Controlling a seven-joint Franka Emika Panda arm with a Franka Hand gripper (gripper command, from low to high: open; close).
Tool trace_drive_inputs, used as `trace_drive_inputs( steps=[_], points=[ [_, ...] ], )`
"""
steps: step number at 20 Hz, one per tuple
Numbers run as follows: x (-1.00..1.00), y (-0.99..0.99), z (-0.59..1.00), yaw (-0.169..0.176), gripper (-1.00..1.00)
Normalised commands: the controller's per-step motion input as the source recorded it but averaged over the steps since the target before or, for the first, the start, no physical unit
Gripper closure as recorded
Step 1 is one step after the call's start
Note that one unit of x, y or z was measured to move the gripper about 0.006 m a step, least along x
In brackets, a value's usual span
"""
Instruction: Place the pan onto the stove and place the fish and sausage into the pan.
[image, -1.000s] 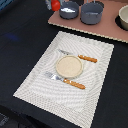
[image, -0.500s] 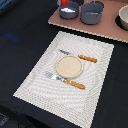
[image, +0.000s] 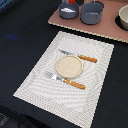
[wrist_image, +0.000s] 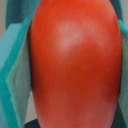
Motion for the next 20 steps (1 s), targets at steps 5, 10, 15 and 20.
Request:
trace_drive_inputs(
  steps=[5,10,15,20],
  points=[
    [0.25,0.35,-0.27,0.000,1.00],
    [0.06,0.31,0.08,-0.001,-1.00],
    [-0.02,0.28,0.43,-0.014,-1.00],
    [-0.03,0.18,0.46,-0.024,-1.00]
  ],
)
